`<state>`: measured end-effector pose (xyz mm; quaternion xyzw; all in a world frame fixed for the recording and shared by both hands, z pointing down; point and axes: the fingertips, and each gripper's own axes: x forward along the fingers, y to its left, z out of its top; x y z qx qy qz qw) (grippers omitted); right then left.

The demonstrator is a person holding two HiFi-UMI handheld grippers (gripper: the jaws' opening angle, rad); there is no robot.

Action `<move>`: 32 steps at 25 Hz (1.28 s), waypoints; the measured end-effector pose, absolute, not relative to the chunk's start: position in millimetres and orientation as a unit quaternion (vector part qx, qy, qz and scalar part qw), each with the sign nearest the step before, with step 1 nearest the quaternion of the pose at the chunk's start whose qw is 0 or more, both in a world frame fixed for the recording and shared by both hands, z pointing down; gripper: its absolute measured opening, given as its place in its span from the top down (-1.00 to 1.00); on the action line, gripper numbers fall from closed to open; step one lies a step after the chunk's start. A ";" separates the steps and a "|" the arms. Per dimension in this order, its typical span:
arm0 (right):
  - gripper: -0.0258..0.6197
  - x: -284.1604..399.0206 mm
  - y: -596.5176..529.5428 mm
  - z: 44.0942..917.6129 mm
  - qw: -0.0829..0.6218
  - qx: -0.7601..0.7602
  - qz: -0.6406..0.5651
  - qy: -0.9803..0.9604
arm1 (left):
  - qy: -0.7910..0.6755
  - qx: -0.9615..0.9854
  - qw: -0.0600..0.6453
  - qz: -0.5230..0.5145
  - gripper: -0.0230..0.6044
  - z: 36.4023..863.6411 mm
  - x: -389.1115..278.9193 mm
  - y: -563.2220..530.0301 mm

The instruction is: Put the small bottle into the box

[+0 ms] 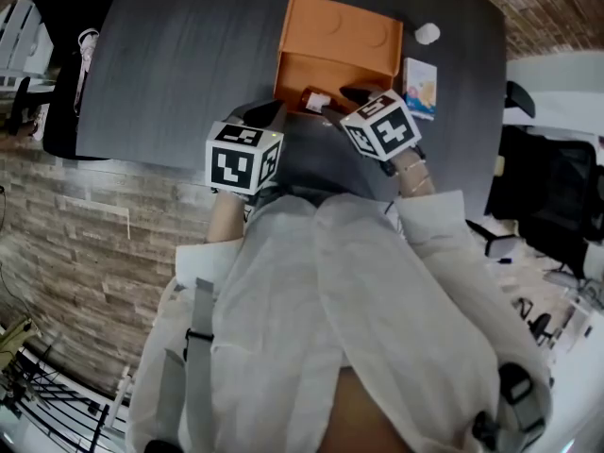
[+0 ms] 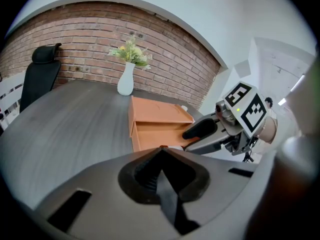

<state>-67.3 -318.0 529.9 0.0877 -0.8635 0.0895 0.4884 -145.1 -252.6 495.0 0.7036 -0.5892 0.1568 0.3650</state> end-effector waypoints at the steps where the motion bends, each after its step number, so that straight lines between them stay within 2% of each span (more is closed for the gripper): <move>1: 0.28 -65.5 -317.0 528.1 0.484 0.091 0.096 -0.865 | -0.587 0.707 0.362 0.159 0.91 493.6 -143.4 -253.3; 10: 0.32 -52.9 -309.3 497.1 0.431 0.124 0.139 -0.883 | -0.555 0.738 0.334 0.189 0.91 474.7 -124.3 -264.0; 23: 0.77 -44.2 -305.7 445.3 0.318 0.216 0.171 -0.907 | -0.522 0.769 0.304 0.208 0.91 457.7 -112.7 -263.5; 32: 0.91 -34.7 -294.0 437.3 0.277 0.228 0.180 -0.916 | -0.493 0.787 0.294 0.224 0.91 460.9 -99.8 -259.0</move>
